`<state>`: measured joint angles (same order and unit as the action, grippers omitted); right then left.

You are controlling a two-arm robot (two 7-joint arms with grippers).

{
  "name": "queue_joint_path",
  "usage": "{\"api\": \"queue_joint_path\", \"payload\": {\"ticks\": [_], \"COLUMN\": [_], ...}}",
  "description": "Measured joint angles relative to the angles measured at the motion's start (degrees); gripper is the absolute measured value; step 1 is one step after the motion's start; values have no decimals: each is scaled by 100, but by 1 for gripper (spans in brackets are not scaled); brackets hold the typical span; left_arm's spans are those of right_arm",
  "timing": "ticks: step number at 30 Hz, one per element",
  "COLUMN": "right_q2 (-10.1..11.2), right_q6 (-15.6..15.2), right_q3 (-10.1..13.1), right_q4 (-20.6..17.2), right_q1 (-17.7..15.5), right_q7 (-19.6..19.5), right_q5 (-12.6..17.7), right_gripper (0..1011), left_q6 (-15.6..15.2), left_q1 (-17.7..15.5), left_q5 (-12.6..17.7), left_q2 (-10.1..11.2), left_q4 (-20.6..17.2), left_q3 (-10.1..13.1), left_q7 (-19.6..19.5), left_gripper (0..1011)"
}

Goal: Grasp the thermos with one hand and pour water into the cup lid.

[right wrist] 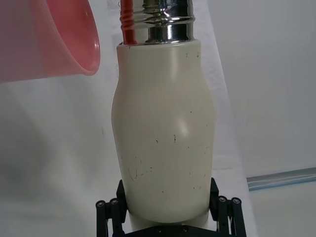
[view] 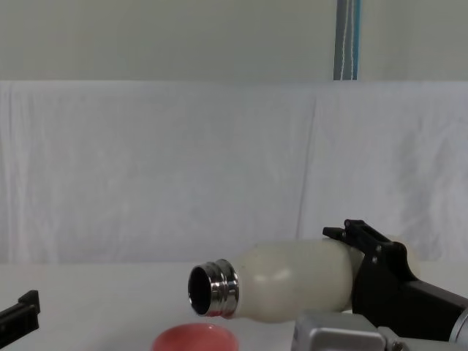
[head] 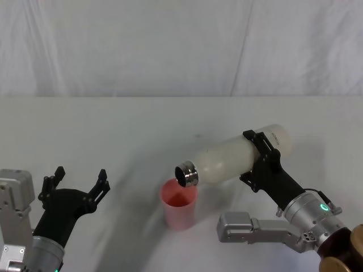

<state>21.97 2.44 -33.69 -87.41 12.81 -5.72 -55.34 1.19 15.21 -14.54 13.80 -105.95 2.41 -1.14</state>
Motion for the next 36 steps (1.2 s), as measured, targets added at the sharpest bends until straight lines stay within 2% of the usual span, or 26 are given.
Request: {"api": "queue_joint_path", "payload": {"ticks": [36], "right_q2": [43], "right_q6": [-33], "right_q3": [-75], "right_q4": [55], "right_q1": [111], "right_q7": [-13], "right_q5": [-94], "right_gripper": [951], "left_q6": [0], "left_q1": [0], "left_q5": [0], "left_q2": [0], "left_q4": [0], "left_q3": [0], "left_q7": [0], "left_gripper": [1001]}}
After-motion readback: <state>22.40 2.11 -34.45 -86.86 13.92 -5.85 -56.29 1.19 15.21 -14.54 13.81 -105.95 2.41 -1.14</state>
